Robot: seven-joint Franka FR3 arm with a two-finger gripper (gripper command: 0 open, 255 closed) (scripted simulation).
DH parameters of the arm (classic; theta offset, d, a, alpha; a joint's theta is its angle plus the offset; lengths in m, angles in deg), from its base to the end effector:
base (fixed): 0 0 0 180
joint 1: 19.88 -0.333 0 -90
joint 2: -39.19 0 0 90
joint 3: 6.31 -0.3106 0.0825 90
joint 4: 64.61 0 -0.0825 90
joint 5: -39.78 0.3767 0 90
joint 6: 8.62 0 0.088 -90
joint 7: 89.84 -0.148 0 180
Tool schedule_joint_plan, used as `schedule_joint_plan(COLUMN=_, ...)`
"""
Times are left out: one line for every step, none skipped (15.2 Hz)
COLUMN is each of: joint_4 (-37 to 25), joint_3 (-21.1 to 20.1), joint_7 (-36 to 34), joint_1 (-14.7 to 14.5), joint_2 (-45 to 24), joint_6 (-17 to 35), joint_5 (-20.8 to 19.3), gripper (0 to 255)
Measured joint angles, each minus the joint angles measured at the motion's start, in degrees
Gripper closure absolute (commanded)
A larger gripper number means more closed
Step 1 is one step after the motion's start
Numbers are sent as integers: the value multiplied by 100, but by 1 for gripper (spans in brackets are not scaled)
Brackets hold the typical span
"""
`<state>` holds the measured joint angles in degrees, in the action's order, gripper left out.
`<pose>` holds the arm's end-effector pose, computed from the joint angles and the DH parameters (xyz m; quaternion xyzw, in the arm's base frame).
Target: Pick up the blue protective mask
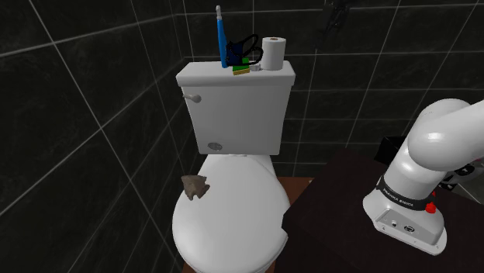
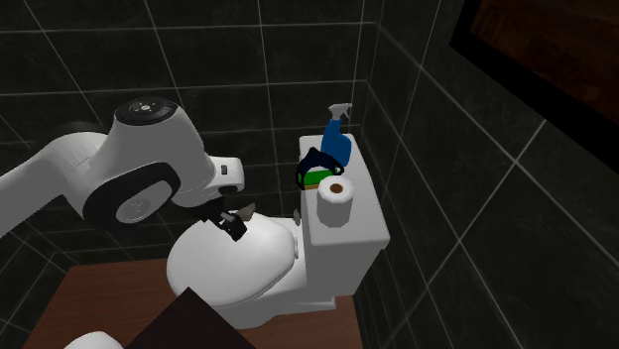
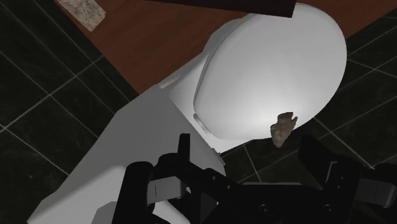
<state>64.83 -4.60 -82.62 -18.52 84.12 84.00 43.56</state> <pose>0.3140 -0.0101 0.5956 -0.9957 -0.0405 -0.0740 0.0373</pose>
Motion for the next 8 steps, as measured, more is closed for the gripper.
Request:
schedule_joint_plan(joint_4=0, joint_3=0, joint_7=0, joint_1=0, joint_2=0, joint_6=0, joint_5=0, gripper=0)
schedule_joint_plan(joint_4=-35, joint_3=-16, joint_7=-11, joint_1=-1, joint_2=-98, joint_6=64, joint_5=-6, gripper=0)
schedule_joint_plan(joint_4=-136, joint_3=-47, joint_7=-39, joint_1=-3, joint_2=-265, joint_6=134, joint_5=-11, gripper=0)
schedule_joint_plan(joint_4=-205, joint_3=-79, joint_7=-65, joint_1=-4, joint_2=-436, joint_6=234, joint_5=-22, gripper=0)
schedule_joint_plan(joint_4=-304, joint_3=-118, joint_7=-100, joint_1=-6, joint_2=-638, joint_6=339, joint_5=-33, gripper=0)
schedule_joint_plan(joint_4=-434, joint_3=-139, joint_7=-117, joint_1=-1, joint_2=-835, joint_6=406, joint_5=-54, gripper=0)
schedule_joint_plan(joint_4=-621, joint_3=-169, joint_7=-147, joint_1=1, joint_2=-1091, joint_6=483, joint_5=-75, gripper=0)
schedule_joint_plan(joint_4=-715, joint_3=-216, joint_7=-196, joint_1=-1, joint_2=-1277, joint_6=573, joint_5=-92, gripper=0)
